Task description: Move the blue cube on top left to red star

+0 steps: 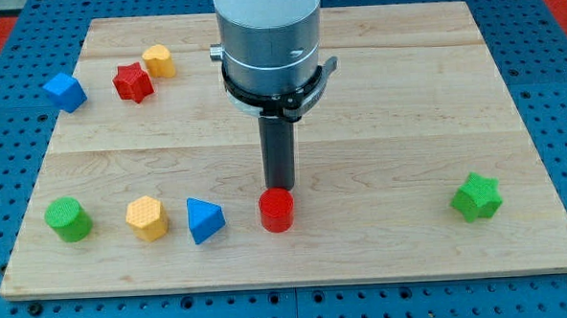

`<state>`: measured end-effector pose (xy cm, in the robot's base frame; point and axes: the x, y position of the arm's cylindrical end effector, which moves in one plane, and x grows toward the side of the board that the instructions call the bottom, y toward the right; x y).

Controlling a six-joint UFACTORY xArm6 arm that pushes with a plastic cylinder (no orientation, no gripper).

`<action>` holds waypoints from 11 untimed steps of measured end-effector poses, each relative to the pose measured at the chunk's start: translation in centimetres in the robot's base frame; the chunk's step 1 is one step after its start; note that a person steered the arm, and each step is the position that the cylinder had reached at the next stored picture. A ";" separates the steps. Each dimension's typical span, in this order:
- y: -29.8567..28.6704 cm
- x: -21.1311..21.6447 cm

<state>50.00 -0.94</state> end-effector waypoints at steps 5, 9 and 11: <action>-29.5 -6.4; -29.0 -20.6; -21.7 -21.4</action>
